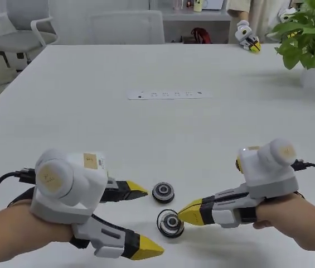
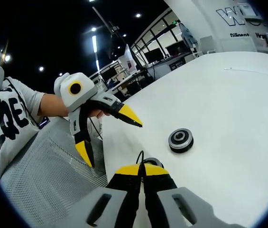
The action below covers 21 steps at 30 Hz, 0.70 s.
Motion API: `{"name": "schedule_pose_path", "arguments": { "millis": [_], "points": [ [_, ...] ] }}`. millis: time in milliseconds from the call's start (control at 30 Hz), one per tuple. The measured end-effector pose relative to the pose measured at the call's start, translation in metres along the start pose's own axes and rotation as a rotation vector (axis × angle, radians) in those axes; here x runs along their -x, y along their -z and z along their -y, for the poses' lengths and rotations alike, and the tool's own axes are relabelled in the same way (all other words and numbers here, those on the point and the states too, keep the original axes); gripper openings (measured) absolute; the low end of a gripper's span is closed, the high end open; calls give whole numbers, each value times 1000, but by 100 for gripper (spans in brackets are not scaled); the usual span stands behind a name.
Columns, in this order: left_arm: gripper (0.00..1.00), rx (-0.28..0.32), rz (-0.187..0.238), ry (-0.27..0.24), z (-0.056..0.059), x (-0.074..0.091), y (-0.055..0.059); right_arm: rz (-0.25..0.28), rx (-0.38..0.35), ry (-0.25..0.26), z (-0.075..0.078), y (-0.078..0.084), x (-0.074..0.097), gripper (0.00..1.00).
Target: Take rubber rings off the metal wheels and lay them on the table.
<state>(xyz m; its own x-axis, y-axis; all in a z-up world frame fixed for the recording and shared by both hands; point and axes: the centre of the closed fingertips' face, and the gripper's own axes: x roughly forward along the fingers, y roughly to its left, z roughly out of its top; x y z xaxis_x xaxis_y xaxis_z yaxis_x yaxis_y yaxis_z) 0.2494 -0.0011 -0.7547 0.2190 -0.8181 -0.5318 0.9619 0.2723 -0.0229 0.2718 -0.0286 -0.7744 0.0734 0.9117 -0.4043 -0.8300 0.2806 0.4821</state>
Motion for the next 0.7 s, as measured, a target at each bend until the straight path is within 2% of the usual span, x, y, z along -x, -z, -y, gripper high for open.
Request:
{"name": "schedule_pose_path", "arguments": {
  "millis": [333,700],
  "points": [
    [71,3,8,-8,0,11,2,20,-1,-9,-3,-7,1,0],
    [71,9,17,-24,-1,22,4,40,8,-23,-8,-19,3,0]
  ]
}}
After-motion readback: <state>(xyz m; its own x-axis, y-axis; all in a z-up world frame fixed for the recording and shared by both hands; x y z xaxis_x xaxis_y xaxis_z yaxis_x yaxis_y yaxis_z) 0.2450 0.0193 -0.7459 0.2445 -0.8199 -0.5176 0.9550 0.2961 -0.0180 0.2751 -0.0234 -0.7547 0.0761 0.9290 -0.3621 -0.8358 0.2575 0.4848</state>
